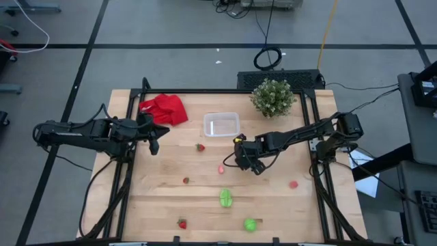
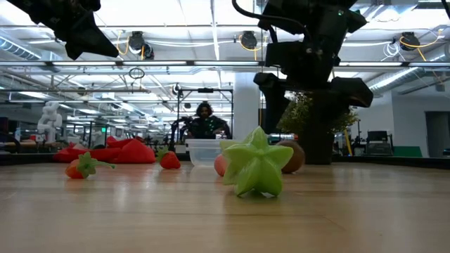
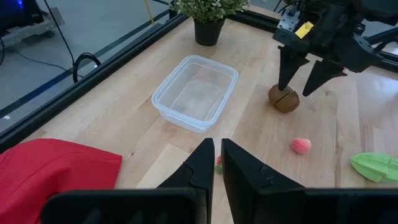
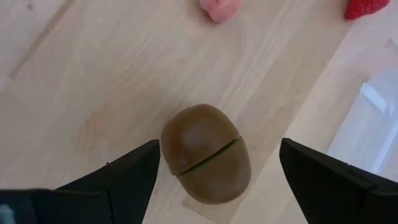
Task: Pick and placing Produce into tupperware
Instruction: Put the kiwi into the bin
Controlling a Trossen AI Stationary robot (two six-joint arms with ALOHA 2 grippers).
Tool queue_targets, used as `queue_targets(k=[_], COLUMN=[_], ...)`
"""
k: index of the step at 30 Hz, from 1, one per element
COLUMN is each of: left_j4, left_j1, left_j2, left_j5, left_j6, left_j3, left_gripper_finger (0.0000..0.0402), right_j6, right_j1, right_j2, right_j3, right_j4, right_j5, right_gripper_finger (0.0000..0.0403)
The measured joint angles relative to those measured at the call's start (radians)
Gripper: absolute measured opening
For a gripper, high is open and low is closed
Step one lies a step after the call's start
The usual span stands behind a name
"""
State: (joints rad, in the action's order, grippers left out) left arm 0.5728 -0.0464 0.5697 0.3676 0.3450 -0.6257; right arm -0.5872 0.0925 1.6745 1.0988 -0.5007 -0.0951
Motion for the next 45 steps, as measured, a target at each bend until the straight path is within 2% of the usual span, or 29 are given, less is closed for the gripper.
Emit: queue_targets(k=[13, 22, 45], left_j4=[0.0, 0.0, 0.0], left_j1=[0.0, 0.0, 0.0], left_j2=[0.0, 0.0, 0.0], left_j5=[0.0, -0.001, 0.0], left_j6=[0.0, 0.0, 0.021], left_j3=[0.0, 0.0, 0.0], left_gripper_finger=[0.0033, 0.0033, 0.0033], right_j6=[0.025, 0.048, 0.096], right_j1=[0.0, 0.0, 0.0], right_j2=[0.009, 0.01, 0.01], right_j3=[-0.002, -0.076, -0.076], right_j4=[-0.007, 0.027, 0.032], right_j5=[0.031, 0.045, 0.045], right_gripper_finger=[0.0322, 0.0322, 0.0322])
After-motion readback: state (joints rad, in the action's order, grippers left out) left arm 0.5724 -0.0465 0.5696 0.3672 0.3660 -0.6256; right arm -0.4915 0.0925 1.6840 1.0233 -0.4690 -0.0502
